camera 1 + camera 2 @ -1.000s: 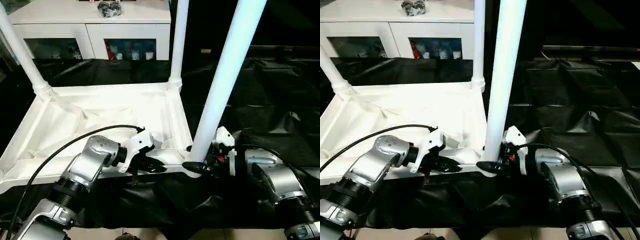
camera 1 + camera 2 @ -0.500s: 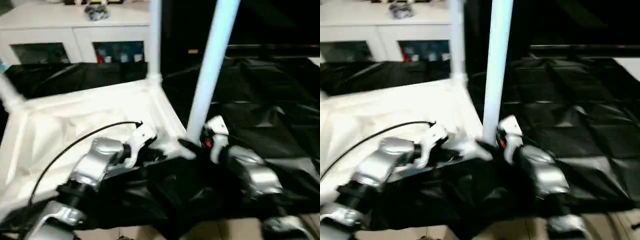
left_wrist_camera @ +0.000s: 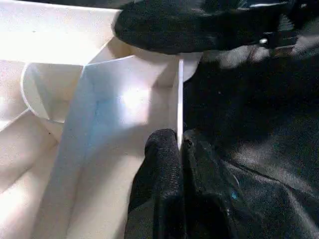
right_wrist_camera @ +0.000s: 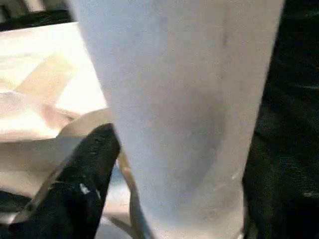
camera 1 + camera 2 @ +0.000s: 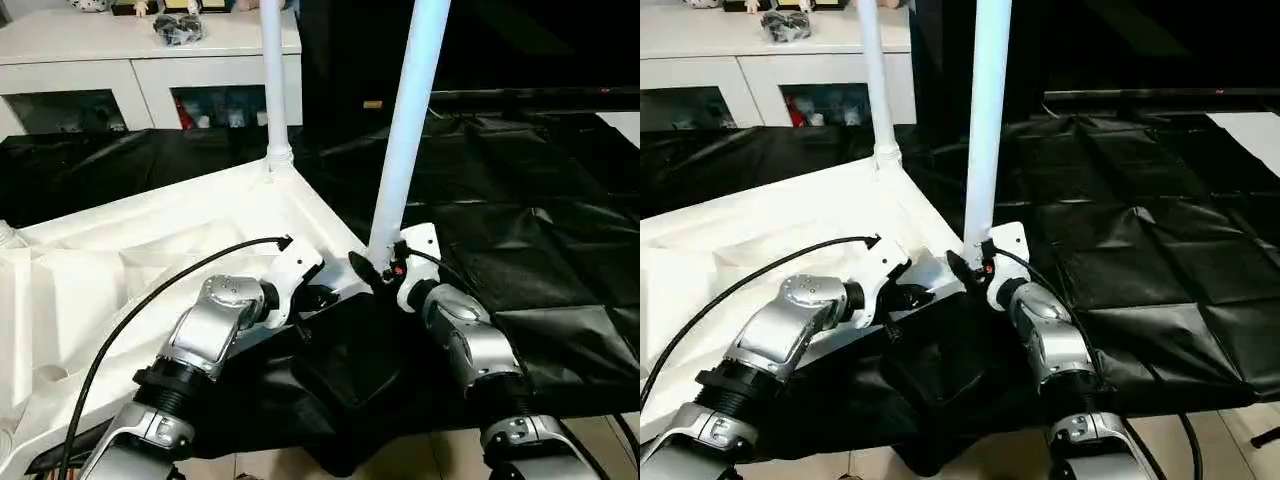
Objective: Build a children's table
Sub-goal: Rotate leg to tighten
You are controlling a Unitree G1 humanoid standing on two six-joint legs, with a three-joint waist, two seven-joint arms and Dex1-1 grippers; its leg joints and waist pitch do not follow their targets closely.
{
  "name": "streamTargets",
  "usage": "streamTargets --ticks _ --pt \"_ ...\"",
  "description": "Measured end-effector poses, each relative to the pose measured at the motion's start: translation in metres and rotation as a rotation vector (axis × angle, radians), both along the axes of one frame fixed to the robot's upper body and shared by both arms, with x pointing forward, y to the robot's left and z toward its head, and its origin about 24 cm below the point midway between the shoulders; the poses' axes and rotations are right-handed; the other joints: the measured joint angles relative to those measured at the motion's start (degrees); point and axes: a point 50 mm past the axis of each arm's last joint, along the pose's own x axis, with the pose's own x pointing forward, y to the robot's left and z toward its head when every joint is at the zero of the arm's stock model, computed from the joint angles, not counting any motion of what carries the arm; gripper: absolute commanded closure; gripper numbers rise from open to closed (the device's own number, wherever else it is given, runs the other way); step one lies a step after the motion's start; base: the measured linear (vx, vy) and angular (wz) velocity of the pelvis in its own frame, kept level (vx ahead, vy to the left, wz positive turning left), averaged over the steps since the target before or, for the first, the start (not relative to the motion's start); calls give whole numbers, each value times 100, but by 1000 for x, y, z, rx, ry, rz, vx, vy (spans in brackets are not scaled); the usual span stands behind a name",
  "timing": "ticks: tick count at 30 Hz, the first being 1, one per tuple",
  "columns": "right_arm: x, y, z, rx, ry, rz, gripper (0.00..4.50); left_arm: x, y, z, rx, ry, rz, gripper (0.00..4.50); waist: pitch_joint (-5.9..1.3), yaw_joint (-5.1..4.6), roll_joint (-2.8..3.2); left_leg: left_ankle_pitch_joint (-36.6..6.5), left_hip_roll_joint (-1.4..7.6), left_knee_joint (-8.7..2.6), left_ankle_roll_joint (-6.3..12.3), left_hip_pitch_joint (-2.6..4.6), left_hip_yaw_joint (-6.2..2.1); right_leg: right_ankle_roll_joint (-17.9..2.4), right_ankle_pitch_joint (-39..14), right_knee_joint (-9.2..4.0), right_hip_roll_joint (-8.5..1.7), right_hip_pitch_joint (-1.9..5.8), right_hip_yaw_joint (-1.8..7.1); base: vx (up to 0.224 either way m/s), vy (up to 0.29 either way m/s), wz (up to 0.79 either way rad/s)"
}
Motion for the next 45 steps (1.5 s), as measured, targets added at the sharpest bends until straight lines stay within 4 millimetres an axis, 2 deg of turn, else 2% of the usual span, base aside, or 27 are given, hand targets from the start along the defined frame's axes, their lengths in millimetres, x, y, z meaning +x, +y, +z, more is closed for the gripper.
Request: streamTargets --ticks 6,8,11,19,20,22,28,37,39,45 --pt "-14 -23 4 15 -1 197 88 -4 9 3 -9 12 -94 450 0 43 0 0 1 -10 0 -17 5 -28 23 31 1 -14 3 0 0 0" --pt "-23 -37 8 -11 20 319 88 -7 12 4 -13 25 -158 450 0 106 0 0 7 -7 0 -22 11 -51 38 52 1 -11 6 0 0 0" --pt "-30 -45 12 -16 52 423 88 -9 18 5 -6 29 -214 450 0 181 2 0 20 -14 0 -33 13 -58 42 60 5 -14 -12 0 0 0" --pt "-40 -50 18 -43 92 557 88 -12 27 6 -7 52 -300 450 -1 215 3 1 26 -4 -1 -44 19 -55 39 55 5 -11 -11 0 0 0" --pt "-41 -49 19 -49 96 575 120 -13 28 6 -10 59 -310 450 -1 224 3 1 26 -4 -1 -44 20 -55 39 54 4 -10 -10 0 0 0" --pt "-42 -48 19 -51 99 584 120 -13 29 6 -9 60 -324 450 -1 247 3 1 25 -2 -1 -44 21 -55 39 54 3 -10 -8 0 0 0" --pt "-43 -40 16 -29 113 596 166 -16 26 5 -11 64 -360 450 0 351 3 1 25 -3 -1 -44 22 -54 38 56 3 -8 -5 0 0 0" --pt "-44 -39 15 -39 103 578 191 -15 26 5 -11 66 -354 450 -2 350 9 1 23 -3 -1 -42 23 -54 38 56 2 -2 -3 0 0 0" --pt "-37 -33 11 -31 70 457 192 -11 25 4 -9 46 -281 450 -6 314 13 1 24 -2 -2 -36 21 -54 39 60 2 -3 -2 0 0 0" --pt "-11 -14 5 -21 36 82 200 1 9 1 -9 2 -78 450 -12 93 10 3 14 -2 -7 -23 12 -26 22 54 1 -5 0 0 0 0"
